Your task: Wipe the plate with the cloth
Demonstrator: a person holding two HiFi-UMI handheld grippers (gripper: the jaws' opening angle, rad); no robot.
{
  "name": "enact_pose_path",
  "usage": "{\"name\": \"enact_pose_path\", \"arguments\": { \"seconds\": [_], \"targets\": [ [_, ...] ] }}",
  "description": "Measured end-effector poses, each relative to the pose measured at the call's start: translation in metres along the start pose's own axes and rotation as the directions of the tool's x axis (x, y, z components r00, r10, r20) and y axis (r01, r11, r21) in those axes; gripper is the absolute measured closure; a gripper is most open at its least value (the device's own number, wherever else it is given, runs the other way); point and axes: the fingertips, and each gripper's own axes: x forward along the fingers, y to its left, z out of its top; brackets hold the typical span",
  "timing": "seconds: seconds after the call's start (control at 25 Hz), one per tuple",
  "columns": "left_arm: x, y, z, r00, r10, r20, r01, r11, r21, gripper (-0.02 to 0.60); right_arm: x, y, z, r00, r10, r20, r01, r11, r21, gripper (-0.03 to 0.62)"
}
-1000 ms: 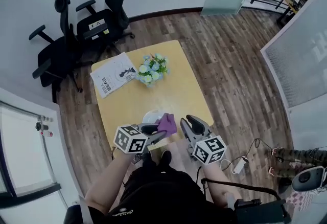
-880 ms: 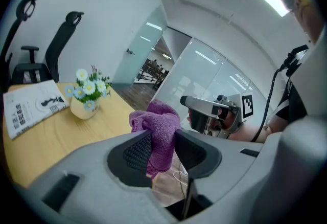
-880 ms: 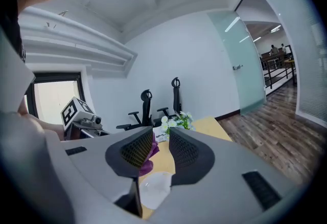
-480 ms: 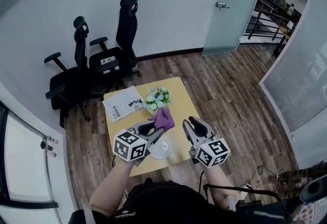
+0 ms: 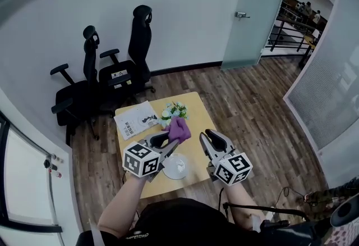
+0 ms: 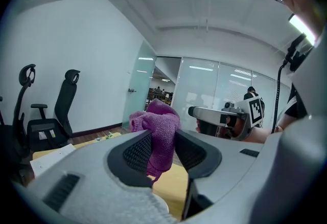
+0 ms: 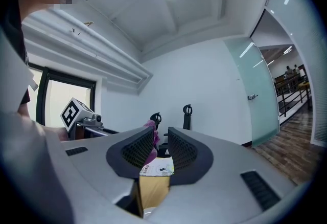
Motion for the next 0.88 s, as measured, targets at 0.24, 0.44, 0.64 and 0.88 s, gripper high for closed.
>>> {"name": "enact_pose_path", "arguments": {
  "seconds": [0.24, 0.44, 0.64, 0.88],
  "targets": [
    [0.002, -0.001, 0.005, 1.0, -0.006, 0.006, 0.006, 1.0, 0.002, 0.445, -0.001, 0.005, -0.004, 0.999, 0.024, -0.022, -0.024, 1.0, -0.002, 0.517],
    [0.0, -0.001, 0.004, 1.0, 0.001, 0.002, -0.001, 1.0, -0.008, 0.445, -0.006, 0.005, -0.007, 0.999, 0.04, -0.036, -0.039, 0.999, 0.016, 0.52],
    [-0.006, 0.005, -0.001, 1.0, 0.006, 0.0, -0.006, 1.0, -0.021, 0.445, -0.003, 0.012, -0.016, 0.997, 0.059, -0.055, -0.058, 0.998, 0.028, 0.52],
    [-0.007, 0.008, -0.004, 1.0, 0.011, -0.009, -0.012, 0.999, -0.031, 0.445, 0.0, 0.016, -0.02, 0.994, 0.078, -0.076, -0.077, 0.997, 0.025, 0.52]
  ]
}}
